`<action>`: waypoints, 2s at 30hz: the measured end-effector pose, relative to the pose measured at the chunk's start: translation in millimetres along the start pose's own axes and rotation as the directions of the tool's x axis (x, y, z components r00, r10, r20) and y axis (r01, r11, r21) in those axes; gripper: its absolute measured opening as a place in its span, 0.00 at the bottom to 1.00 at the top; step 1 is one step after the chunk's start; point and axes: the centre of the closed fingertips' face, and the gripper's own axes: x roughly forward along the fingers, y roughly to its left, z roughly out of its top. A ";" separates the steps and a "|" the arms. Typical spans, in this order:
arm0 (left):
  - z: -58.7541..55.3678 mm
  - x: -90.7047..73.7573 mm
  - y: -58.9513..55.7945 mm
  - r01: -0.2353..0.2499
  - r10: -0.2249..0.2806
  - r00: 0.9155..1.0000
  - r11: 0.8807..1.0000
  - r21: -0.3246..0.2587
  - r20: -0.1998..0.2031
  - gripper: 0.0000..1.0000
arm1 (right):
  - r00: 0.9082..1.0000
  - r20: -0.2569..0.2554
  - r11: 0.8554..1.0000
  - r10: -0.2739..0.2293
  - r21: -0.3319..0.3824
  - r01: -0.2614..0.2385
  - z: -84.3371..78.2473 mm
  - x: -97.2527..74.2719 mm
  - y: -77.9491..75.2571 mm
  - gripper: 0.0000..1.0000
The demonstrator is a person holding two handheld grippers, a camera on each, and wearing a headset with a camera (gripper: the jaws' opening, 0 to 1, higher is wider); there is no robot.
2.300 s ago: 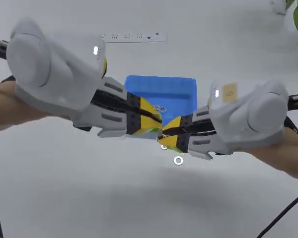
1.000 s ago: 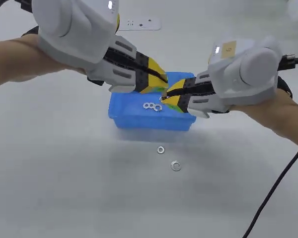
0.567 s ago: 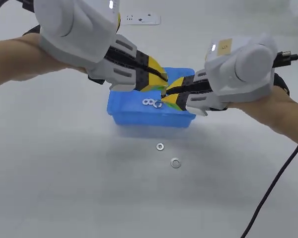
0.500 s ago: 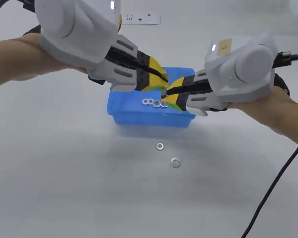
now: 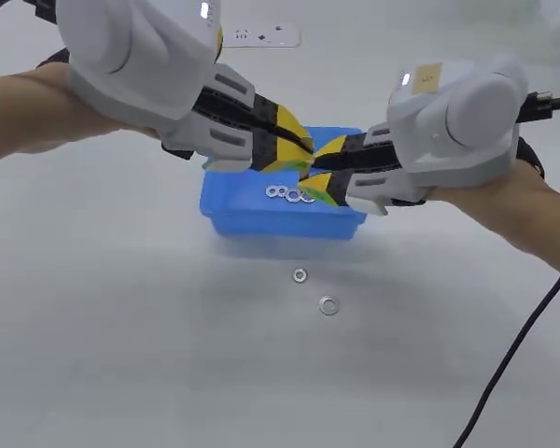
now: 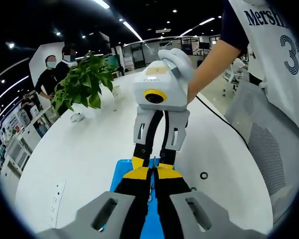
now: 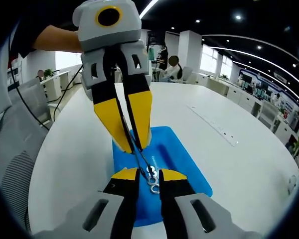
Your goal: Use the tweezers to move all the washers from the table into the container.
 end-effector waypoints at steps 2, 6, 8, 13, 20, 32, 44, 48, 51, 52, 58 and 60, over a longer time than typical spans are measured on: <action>2.0 -1.8 0.1 -0.004 0.004 1.000 1.000 0.001 0.005 0.06 | 1.000 0.006 1.000 0.005 0.001 -0.005 2.0 1.0 1.7 0.16; 9.1 -4.9 -3.2 -0.001 0.001 1.000 1.000 0.008 0.020 0.06 | 1.000 0.021 1.000 0.021 0.005 -0.021 6.4 3.2 4.9 0.16; 9.6 -5.3 -3.9 -0.003 0.002 1.000 1.000 0.015 0.020 0.06 | 0.999 0.029 1.000 0.024 0.003 -0.024 8.8 4.5 6.1 0.17; 7.7 -6.9 -3.3 -0.009 0.009 1.000 1.000 0.014 0.017 0.06 | 0.999 0.041 0.999 0.031 0.019 -0.032 11.2 6.9 8.8 0.17; 11.4 -6.5 -3.9 -0.009 0.009 0.999 1.000 0.014 0.032 0.06 | 0.998 0.052 0.998 0.039 0.036 -0.041 11.5 7.3 9.4 0.14; 16.0 -19.4 -7.8 -0.024 0.023 0.999 1.000 0.003 0.045 0.06 | 0.998 0.047 0.999 0.046 -0.003 -0.046 17.0 1.9 17.7 0.09; 40.6 -40.2 -32.5 -0.038 0.039 0.997 0.999 -0.018 0.066 0.06 | 0.997 0.064 0.997 0.042 -0.068 -0.037 35.4 -23.3 42.5 0.09; 47.4 -44.1 -45.7 -0.043 0.043 0.997 0.999 -0.011 0.071 0.06 | 0.997 0.066 0.995 0.048 -0.085 -0.043 37.6 -32.8 56.4 0.09; 50.9 -45.8 -57.9 -0.041 0.041 0.997 0.999 -0.008 0.070 0.06 | 0.996 0.075 0.995 0.057 -0.086 -0.051 37.4 -38.5 66.2 0.09; 51.8 -46.0 -60.7 -0.038 0.039 0.997 0.999 -0.012 0.071 0.06 | 0.995 0.077 0.995 0.061 -0.084 -0.055 37.2 -39.9 69.6 0.09; 50.0 -38.8 -83.1 -0.017 0.019 0.998 0.999 -0.029 0.057 0.06 | 0.994 0.066 0.991 0.085 -0.105 -0.078 25.3 -45.2 92.7 0.09; 49.7 -33.6 -92.1 -0.009 0.010 0.999 1.000 -0.030 0.050 0.06 | 0.994 0.055 0.991 0.090 -0.108 -0.084 19.1 -46.6 99.6 0.09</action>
